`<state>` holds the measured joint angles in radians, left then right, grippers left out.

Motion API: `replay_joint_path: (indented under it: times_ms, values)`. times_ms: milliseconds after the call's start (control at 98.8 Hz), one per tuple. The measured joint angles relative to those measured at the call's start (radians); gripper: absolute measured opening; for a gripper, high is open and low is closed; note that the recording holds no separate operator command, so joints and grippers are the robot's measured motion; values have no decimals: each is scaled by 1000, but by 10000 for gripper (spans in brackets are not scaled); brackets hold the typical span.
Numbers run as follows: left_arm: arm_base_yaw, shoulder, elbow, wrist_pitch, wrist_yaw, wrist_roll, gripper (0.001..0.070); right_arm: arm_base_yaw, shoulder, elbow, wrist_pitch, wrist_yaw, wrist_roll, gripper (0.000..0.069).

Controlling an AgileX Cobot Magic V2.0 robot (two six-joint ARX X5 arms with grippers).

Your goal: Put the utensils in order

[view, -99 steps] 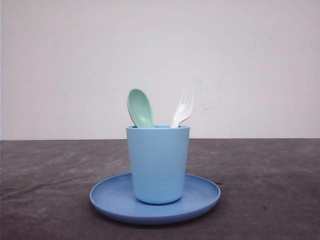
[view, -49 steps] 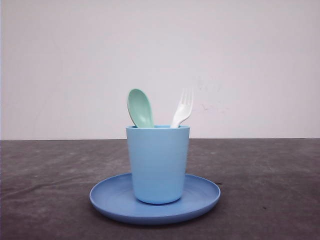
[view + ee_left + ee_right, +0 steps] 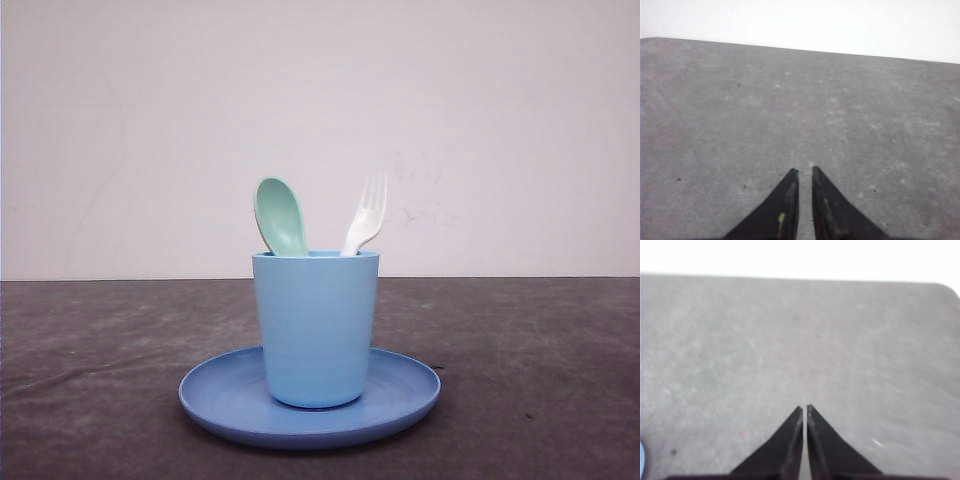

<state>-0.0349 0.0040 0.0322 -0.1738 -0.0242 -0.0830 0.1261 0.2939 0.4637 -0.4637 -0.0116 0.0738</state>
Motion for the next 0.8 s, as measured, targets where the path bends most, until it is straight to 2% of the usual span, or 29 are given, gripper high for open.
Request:
replay_joint_path:
  times_ms: [192,354,799]
  values:
    - [0,0,0,0,0,0,24,-4,-171,-276,226,-41,-4,14]
    - [0,0,0,0,0,0,24,-4,-267,-448,309,-41,-6,14]
    - [0,0,0,3,0,0,24,-22,-291,-448,296,-37,-7,14]
